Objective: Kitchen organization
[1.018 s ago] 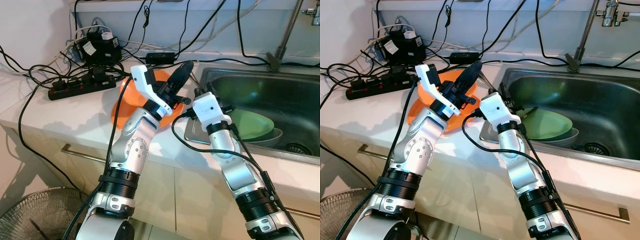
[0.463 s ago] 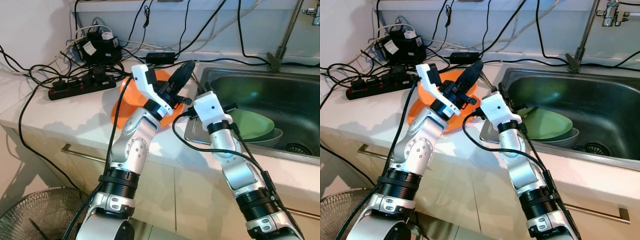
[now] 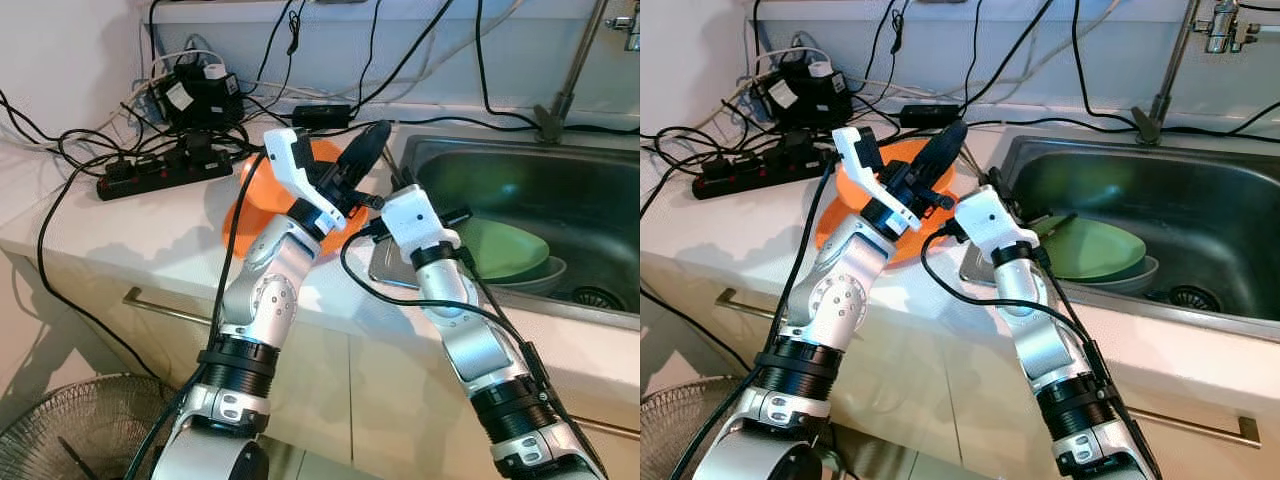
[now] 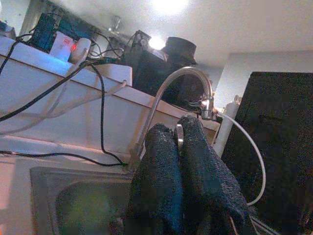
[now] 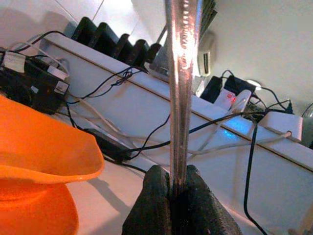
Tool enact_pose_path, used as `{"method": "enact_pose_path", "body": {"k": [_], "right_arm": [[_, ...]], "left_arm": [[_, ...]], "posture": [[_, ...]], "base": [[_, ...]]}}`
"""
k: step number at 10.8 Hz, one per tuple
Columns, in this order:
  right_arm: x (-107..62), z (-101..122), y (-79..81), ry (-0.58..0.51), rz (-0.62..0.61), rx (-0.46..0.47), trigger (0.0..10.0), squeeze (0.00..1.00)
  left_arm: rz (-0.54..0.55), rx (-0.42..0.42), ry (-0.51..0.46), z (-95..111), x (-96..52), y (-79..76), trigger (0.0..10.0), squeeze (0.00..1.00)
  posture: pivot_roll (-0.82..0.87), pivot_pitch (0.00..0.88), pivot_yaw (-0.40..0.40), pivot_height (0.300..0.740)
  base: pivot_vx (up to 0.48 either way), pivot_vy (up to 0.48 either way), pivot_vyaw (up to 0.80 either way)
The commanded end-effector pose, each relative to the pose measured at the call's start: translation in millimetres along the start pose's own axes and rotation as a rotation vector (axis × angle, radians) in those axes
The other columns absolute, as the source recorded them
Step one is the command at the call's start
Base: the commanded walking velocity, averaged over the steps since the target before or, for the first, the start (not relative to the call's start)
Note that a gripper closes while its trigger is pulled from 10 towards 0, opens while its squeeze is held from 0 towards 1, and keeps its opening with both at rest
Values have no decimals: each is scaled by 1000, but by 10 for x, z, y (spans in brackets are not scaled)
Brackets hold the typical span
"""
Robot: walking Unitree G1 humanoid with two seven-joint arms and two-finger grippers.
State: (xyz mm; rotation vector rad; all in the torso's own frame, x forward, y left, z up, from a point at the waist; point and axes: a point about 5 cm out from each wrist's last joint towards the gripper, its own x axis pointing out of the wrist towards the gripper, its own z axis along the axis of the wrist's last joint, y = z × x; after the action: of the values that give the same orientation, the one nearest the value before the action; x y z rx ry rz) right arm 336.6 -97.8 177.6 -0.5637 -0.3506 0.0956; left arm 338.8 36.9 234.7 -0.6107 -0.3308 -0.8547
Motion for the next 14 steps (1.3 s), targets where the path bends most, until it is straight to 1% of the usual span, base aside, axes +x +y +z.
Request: {"method": "enact_pose_path", "body": {"k": [1, 2, 8, 9, 10, 11, 12, 13, 14], "right_arm": [[2, -4, 33, 8, 14, 20, 0, 0], [2, -6, 34, 8, 14, 20, 0, 0], [2, -27, 15, 15, 8, 16, 0, 0], [3, -35, 8, 18, 6, 13, 0, 0], [8, -75, -16, 38, -2, 4, 0, 0], [13, -101, -43, 48, -10, -3, 0, 0], [26, -133, -85, 64, -24, -11, 0, 0], [41, -173, -127, 86, -41, -21, 4784, 0], [58, -215, -186, 106, -63, -31, 10000, 0]], "left_arm": [[-91, -22, -46, 41, 128, -206, 10000, 0], [-92, -29, -45, 39, 128, -207, 10000, 1000], [-76, -40, -54, 53, 120, -186, 10000, 1000], [-61, -52, -71, 80, 117, -167, 10000, 1000], [-48, -72, -94, 125, 102, -142, 10000, 184], [-40, -86, -96, 130, 76, -124, 10000, 0], [-23, -112, -102, 133, 34, -97, 10000, 0], [-6, -129, -115, 156, -1, -70, 10000, 0], [13, -128, -123, 184, -33, -39, 10000, 0]], "posture": [[43, 0, 124, 740], [43, 0, 124, 740], [43, 0, 123, 740], [43, 0, 123, 740], [43, 0, 123, 740], [44, 0, 121, 740], [45, 0, 119, 740], [47, 0, 117, 740], [49, 0, 115, 740]], "base": [[0, 0, 0], [0, 0, 0], [0, 0, 0], [0, 0, 0], [0, 0, 0], [0, 0, 0], [0, 0, 0], [0, 0, 0], [0, 0, 0]]}}
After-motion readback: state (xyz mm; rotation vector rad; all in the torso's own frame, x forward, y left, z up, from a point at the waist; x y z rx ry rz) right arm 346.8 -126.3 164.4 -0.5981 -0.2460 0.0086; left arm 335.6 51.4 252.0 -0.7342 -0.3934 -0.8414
